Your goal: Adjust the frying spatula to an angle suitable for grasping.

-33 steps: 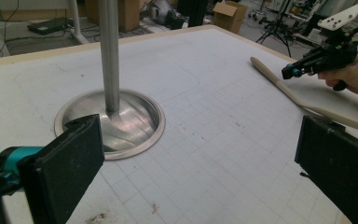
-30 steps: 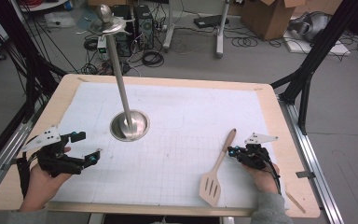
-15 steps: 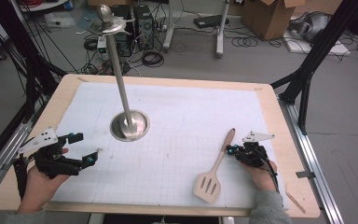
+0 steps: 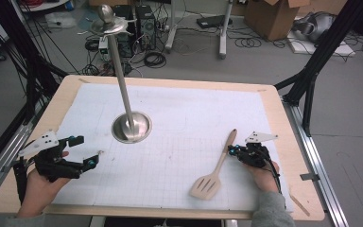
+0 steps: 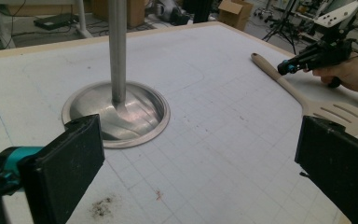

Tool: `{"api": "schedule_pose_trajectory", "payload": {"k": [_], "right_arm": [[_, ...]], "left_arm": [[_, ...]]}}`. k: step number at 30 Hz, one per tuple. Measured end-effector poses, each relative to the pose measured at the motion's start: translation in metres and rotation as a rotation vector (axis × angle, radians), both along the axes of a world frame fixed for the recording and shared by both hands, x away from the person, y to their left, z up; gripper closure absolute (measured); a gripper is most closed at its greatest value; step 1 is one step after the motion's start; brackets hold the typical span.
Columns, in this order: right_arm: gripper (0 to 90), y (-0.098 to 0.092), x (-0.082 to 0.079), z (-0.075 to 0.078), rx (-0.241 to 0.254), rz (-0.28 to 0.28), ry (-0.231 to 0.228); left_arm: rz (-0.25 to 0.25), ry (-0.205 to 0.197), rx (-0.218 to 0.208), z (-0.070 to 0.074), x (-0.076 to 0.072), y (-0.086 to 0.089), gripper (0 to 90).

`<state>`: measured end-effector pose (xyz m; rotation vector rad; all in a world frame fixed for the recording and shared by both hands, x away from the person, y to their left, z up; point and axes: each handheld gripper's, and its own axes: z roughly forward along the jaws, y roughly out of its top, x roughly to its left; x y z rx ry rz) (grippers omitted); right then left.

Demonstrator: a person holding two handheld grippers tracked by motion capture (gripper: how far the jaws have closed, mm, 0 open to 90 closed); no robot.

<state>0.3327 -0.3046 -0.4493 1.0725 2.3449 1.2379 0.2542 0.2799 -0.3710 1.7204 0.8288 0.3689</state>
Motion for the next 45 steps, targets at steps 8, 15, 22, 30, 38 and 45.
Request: {"api": "schedule_pose_trajectory", "payload": {"k": [8,15,22,30,38,45], "right_arm": [[90.0,0.002,0.003,0.0,-0.012,0.0,-0.015],[90.0,0.004,0.005,0.0,-0.016,-0.002,-0.015],[90.0,0.008,0.009,0.0,-0.016,-0.005,-0.022],[90.0,0.015,0.012,0.0,-0.036,0.004,-0.042],[90.0,0.023,0.017,0.0,-0.038,0.013,-0.046],[90.0,0.025,0.02,0.0,-0.038,0.024,-0.047]], "left_arm": [[0.002,0.004,0.004,-0.001,0.0,0.001,1.8],[0.007,0.006,0.007,-0.002,-0.001,0.002,1.8],[0.016,0.014,0.016,-0.004,-0.003,0.002,1.8],[0.035,0.0,0.015,-0.003,-0.007,0.008,1.8],[0.041,0.0,0.012,-0.002,-0.01,0.011,1.8],[0.047,0.004,0.012,-0.003,-0.011,0.012,1.8]]}}
